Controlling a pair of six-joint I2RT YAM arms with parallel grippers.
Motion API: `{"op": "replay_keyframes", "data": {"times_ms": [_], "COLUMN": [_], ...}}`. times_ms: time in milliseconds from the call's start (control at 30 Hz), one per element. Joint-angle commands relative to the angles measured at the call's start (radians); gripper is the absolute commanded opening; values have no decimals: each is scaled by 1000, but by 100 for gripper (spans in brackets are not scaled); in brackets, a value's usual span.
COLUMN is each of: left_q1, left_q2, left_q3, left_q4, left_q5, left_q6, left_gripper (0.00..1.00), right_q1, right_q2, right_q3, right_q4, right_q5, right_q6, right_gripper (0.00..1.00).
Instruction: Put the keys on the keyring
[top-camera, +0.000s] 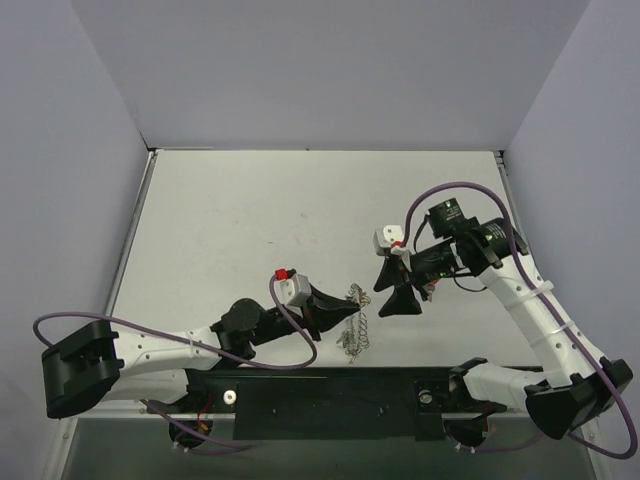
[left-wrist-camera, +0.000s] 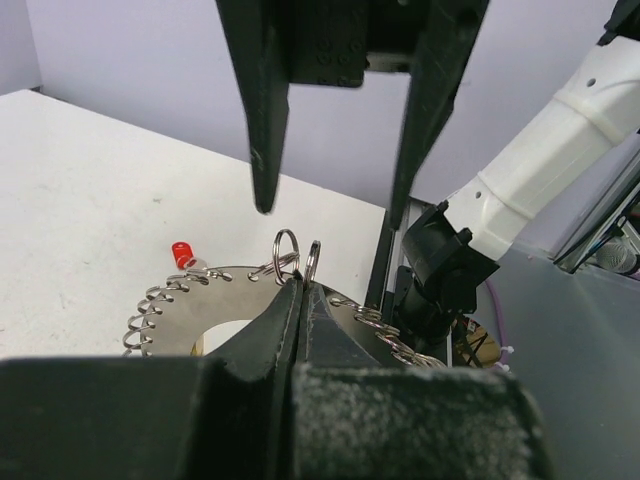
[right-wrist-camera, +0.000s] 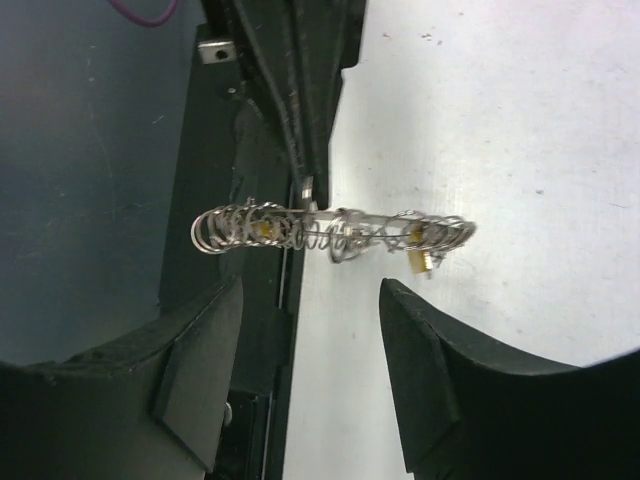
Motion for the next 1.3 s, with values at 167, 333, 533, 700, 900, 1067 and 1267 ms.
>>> {"op": "replay_keyframes", "data": {"times_ms": [167,333,533,700,900,1067,1267], "left_q1": [-29,-34,-40,-41,-43,-44,-46], "left_q2": [-4,27,45,53,62,61,53], "left_q3": [-5,21,32,32,26,21,0], "left_q4": [166,181,186,206,239,252,278], "left_q5": [-77,-85,-87,-102,-132,-148,-169], "left_q6": [-6,-7,-12,-18,-26,-29,-35], "left_gripper": [0,0,0,0,0,0,0], "right_q1": [1,5,16,42,56,57,56], "right_q2": [-66,-47,-12,-7,-15,-27,-33], "right_q3": [-72,-78,-74,-101,-146,-164,-166], "right_q4": [41,62,94,165,262,292,291], "right_q5": [-164,-183,-167,-143,-111,-94,-109], "right_q6": [-27,-4,50,133,225,245,245], "right_gripper": [50,42,34,29,24,20,16]}}
